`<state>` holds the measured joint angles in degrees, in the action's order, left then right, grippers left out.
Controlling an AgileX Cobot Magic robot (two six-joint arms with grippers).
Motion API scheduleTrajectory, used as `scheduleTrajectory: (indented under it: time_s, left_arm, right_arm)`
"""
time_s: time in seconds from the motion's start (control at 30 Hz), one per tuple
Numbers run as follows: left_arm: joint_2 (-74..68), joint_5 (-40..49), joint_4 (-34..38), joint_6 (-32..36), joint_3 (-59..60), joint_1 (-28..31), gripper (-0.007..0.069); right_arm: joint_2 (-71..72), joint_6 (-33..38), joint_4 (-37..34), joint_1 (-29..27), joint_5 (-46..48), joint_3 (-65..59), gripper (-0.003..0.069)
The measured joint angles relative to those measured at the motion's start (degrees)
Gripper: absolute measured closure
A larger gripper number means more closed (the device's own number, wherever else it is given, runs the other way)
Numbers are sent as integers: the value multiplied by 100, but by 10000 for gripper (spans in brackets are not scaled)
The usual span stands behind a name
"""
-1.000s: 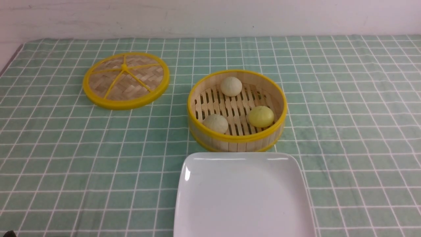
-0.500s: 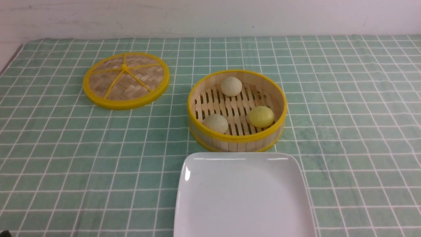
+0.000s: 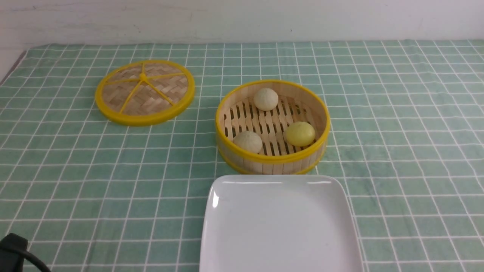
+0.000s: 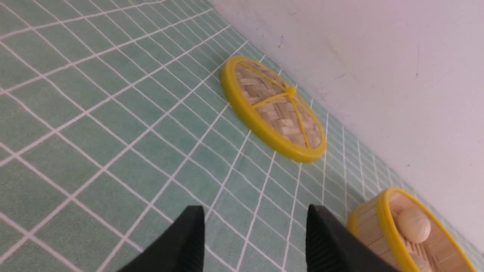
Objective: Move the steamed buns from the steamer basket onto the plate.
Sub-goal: Use the right arm to grab the steamed stuffed bun that is closest to it
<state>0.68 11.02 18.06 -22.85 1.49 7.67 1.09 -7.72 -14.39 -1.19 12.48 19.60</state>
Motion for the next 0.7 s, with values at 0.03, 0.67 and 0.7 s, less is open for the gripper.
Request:
scheduleTrajectory:
  time_s: [0.03,0.67,0.7]
  left_arm:
    - [0,-13,70,-29,0,0,238]
    - [-42,736,1063,2286,-1439,0,238]
    - [-161,824,1086,2397,-1595,0,238]
  right_arm:
    - [0,0,-15,0,-34,0,419]
    - [-2284,1867,-599,0,1769,2299,419]
    - [-2545,1897,-697,0,1932,2528,419]
